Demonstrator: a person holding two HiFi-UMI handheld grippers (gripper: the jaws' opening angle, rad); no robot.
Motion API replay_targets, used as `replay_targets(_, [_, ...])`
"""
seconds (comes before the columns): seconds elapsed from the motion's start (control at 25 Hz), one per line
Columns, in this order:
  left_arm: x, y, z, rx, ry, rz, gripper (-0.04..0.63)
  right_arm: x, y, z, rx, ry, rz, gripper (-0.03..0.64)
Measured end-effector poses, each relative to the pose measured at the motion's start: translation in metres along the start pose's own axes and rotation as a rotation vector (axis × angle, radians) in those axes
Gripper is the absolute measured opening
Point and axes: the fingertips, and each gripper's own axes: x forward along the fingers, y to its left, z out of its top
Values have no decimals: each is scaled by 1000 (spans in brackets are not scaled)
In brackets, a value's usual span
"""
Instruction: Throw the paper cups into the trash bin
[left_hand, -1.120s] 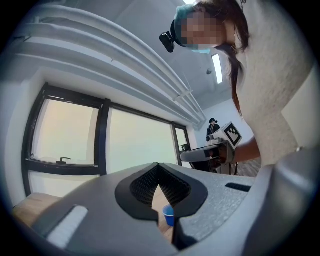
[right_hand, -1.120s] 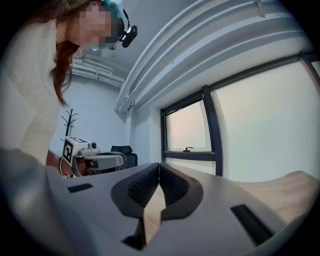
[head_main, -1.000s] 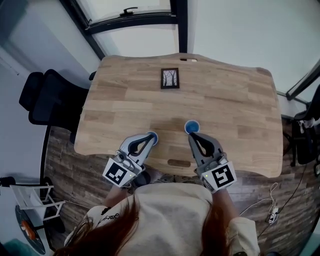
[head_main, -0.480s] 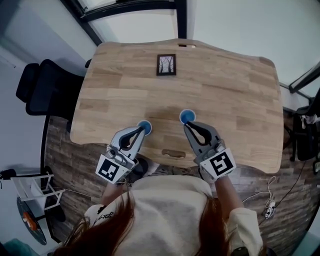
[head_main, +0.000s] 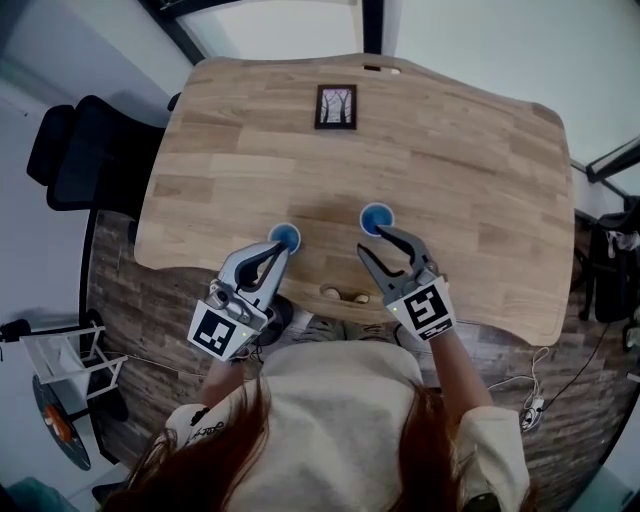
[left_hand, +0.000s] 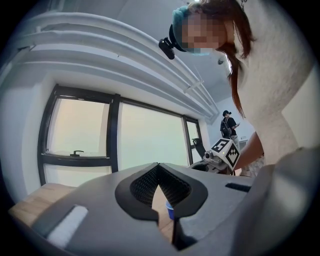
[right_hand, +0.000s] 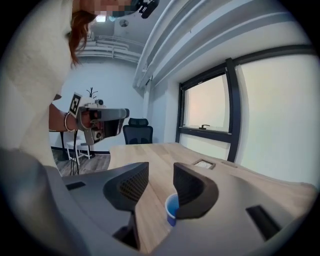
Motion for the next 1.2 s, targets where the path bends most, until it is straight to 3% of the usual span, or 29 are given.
replay_targets(0.56, [-7, 7, -12, -12, 39, 74, 3, 33, -4, -90, -76, 302, 20, 137])
replay_targets(1.08, [-14, 18, -13, -32, 12, 129, 3, 42, -4, -119, -165, 423, 40, 133])
replay_targets(1.2, [-13, 19, -11, -31, 22, 142, 3, 42, -5, -123, -172, 432, 39, 101])
